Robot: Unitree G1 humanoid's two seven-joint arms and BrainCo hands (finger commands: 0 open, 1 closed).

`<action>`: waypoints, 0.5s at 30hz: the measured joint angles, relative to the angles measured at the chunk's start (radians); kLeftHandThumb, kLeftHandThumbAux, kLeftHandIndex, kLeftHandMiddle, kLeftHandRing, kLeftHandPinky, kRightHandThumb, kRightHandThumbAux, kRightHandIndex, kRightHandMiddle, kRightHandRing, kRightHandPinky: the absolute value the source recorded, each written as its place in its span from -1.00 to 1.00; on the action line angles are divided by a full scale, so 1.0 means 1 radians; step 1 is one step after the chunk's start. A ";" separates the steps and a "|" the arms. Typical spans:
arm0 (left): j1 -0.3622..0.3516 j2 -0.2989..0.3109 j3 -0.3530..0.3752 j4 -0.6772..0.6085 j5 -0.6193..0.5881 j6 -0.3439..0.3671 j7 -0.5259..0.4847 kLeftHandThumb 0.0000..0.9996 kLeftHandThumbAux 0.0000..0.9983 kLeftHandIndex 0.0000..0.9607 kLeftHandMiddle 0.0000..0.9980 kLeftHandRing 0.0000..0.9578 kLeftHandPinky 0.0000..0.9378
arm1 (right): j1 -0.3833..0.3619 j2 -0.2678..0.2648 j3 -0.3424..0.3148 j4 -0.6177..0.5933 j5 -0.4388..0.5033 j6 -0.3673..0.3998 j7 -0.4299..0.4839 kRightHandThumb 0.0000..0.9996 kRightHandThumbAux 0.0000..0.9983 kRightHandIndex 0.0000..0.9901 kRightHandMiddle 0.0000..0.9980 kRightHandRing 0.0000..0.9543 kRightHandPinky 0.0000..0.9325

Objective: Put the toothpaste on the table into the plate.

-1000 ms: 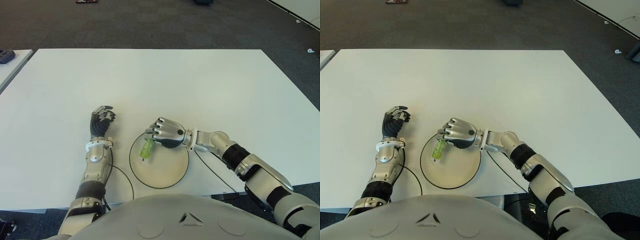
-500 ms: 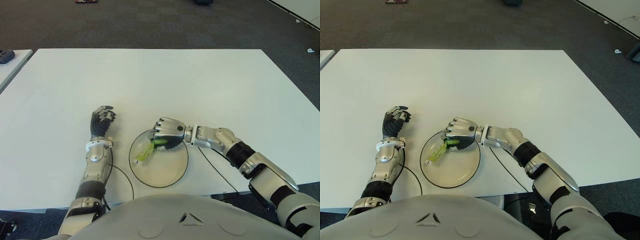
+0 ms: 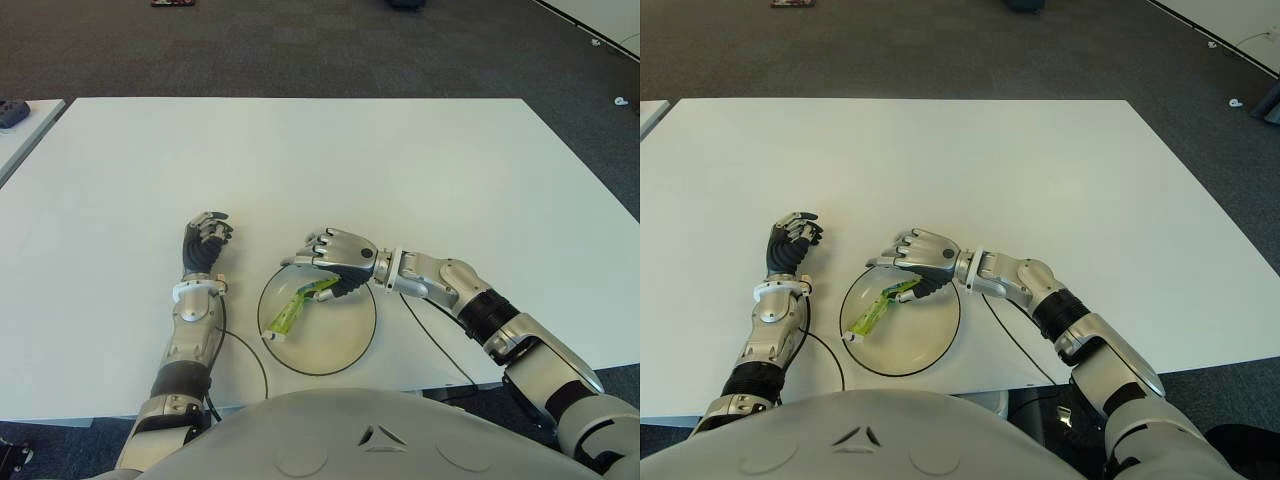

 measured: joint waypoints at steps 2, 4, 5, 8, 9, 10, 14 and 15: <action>0.000 0.000 0.000 0.000 -0.002 -0.002 0.000 0.41 0.44 -0.10 0.16 0.22 0.18 | 0.004 -0.003 -0.014 -0.017 0.017 0.000 0.017 -0.22 -0.56 -1.00 -1.00 -1.00 -1.00; 0.000 0.000 0.001 0.003 -0.005 -0.008 0.000 0.41 0.44 -0.10 0.17 0.22 0.18 | 0.005 -0.009 -0.029 -0.032 0.038 -0.001 0.033 -0.22 -0.56 -1.00 -1.00 -1.00 -1.00; 0.000 0.000 0.001 0.003 -0.009 -0.011 0.000 0.41 0.44 -0.10 0.17 0.22 0.18 | 0.005 -0.012 -0.038 -0.040 0.047 -0.002 0.038 -0.23 -0.56 -1.00 -1.00 -1.00 -1.00; 0.000 -0.001 0.001 0.006 -0.014 -0.018 -0.002 0.41 0.44 -0.10 0.17 0.22 0.17 | 0.005 -0.016 -0.067 -0.060 0.086 -0.008 0.053 -0.26 -0.56 -1.00 -1.00 -1.00 -1.00; 0.000 -0.001 0.001 0.006 -0.017 -0.019 -0.002 0.41 0.44 -0.10 0.17 0.22 0.16 | 0.004 -0.017 -0.076 -0.063 0.096 -0.010 0.059 -0.28 -0.55 -1.00 -1.00 -1.00 -1.00; 0.000 -0.001 0.001 0.006 -0.019 -0.019 -0.002 0.41 0.44 -0.10 0.16 0.21 0.15 | 0.004 -0.017 -0.084 -0.066 0.112 -0.013 0.067 -0.30 -0.54 -1.00 -1.00 -1.00 -1.00; 0.000 -0.004 0.001 0.002 -0.026 -0.013 -0.002 0.41 0.44 -0.10 0.12 0.17 0.13 | 0.003 -0.018 -0.124 -0.087 0.213 -0.038 0.119 -0.33 -0.52 -1.00 -1.00 -1.00 -1.00; 0.001 -0.005 0.001 0.000 -0.026 -0.009 -0.002 0.41 0.44 -0.10 0.11 0.17 0.13 | 0.001 -0.018 -0.136 -0.095 0.242 -0.041 0.135 -0.33 -0.52 -1.00 -1.00 -1.00 -1.00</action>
